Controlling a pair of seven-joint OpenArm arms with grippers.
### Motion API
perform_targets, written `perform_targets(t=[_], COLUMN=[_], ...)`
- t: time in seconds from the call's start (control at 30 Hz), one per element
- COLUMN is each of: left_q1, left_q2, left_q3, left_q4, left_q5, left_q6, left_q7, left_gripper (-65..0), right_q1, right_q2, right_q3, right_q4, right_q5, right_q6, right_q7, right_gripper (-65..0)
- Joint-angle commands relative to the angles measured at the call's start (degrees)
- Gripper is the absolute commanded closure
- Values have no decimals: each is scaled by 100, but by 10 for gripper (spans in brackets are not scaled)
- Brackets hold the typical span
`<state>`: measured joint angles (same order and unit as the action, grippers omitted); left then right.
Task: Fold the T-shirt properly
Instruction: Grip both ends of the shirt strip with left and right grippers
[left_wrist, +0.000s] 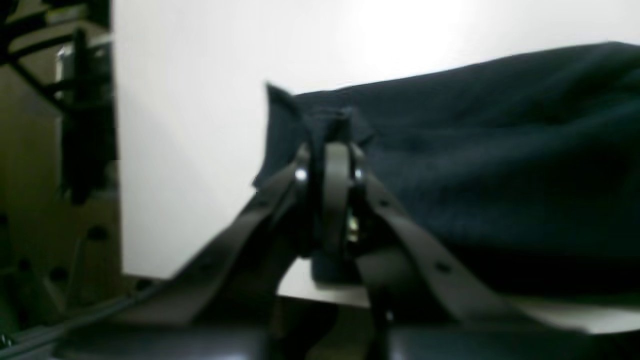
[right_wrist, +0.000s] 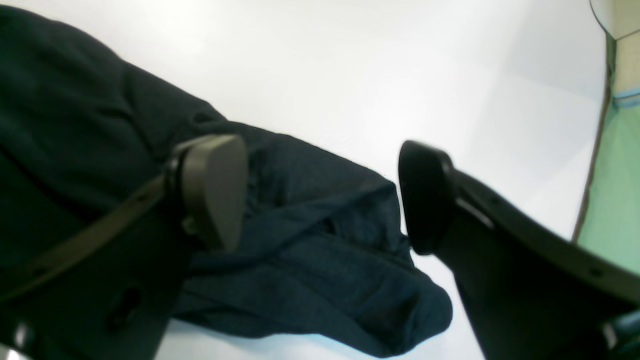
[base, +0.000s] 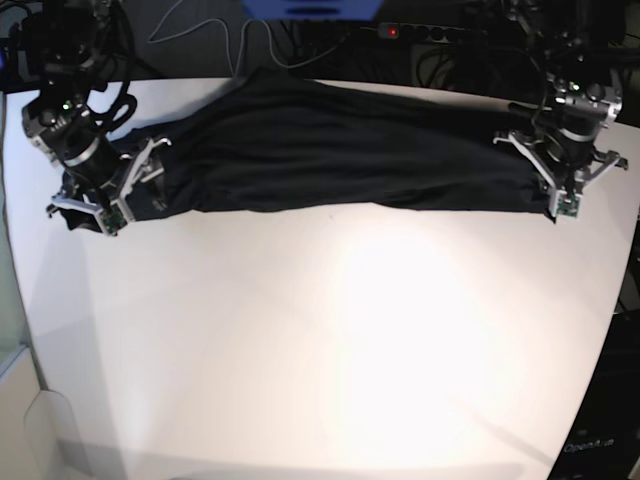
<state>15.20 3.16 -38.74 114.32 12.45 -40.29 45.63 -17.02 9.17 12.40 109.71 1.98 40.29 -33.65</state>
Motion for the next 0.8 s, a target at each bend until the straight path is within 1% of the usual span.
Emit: perform_targets(t=[0.0,0.2,0.4,0.63,0.67,0.7,0.73,0.77], left_q1=[-4,14,31,-30,-30,-30,-30,-30], left_q2=[-30,-30,-21,-21,-21,-21,-21,-21], left_q3=[-69,-403,-420,-420,-420,-420,-420,-420], left_q4=[115,71,53,-289,-298,-298,-289,-263], left_q5=[-62,-62,-54,-54,-62,-62,-62,-62], left_q6=[29,29,29,29,29,29,29,29], left_q7=[-154,-180,-171,-171,-171,-171,-171,-171], left_gripper=[-12,-12,-12,-17,-27,-56,-93,-149], right_q1=[53,62,141,141,141,141,141,141], right_q2=[55,55,55,55,55,55,55,55], right_q3=[30,21,21,21,12,12,12,12], right_q4=[84,84,84,84,84,84,84,84], right_q5=[53,53,53,53,53,53,53,53], right_q6=[-29,-29,-29,-29,-29,-29,-29,-29], right_q7=[134,134,134,134,134,134,134,134], right_gripper=[-470,-470,-470,-470,-470,-472,-472,-472])
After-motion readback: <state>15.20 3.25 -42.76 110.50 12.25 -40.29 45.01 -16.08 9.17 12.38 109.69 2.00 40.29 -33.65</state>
